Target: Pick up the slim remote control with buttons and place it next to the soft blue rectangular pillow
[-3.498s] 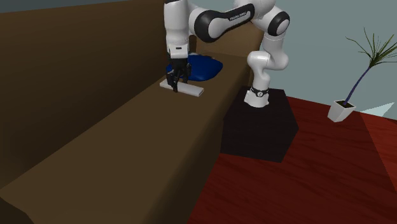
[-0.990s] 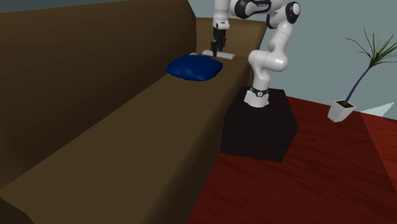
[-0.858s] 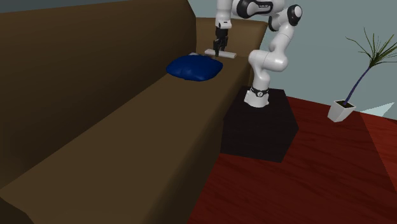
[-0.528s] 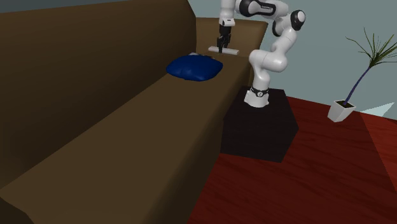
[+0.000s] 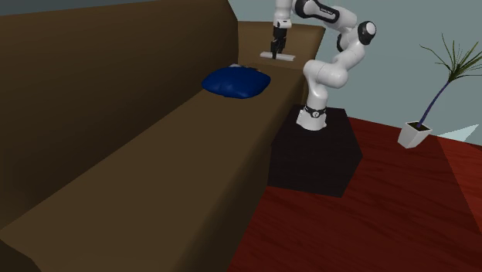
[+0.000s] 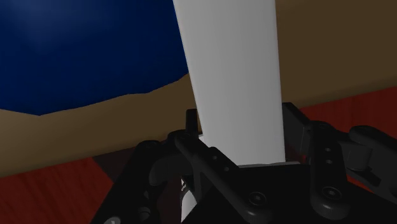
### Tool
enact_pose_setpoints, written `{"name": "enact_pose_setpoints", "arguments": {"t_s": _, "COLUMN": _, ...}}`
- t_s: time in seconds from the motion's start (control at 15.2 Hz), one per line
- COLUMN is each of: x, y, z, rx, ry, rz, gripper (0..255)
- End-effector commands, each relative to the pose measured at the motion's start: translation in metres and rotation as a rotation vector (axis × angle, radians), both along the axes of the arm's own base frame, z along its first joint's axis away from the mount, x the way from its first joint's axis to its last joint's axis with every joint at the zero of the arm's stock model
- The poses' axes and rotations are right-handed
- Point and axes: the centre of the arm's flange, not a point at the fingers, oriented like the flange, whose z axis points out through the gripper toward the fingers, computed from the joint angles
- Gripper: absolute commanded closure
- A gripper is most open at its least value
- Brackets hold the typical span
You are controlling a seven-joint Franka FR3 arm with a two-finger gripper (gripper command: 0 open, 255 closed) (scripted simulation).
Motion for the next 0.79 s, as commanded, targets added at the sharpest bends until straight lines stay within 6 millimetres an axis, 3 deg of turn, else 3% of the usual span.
{"name": "enact_pose_setpoints", "arguments": {"t_s": 0.0, "x": -0.025, "y": 0.009, "z": 0.000, "rx": 0.000, "ry": 0.001, "rz": 0.001, "gripper": 255}}
{"name": "enact_pose_setpoints", "arguments": {"t_s": 0.4, "x": -0.096, "y": 0.029, "z": 0.000, "rx": 0.000, "ry": 0.001, "rz": 0.001, "gripper": 255}}
{"name": "enact_pose_setpoints", "arguments": {"t_s": 0.73, "x": -0.096, "y": 0.029, "z": -0.026, "rx": 0.000, "ry": 0.001, "rz": 0.001, "gripper": 255}}
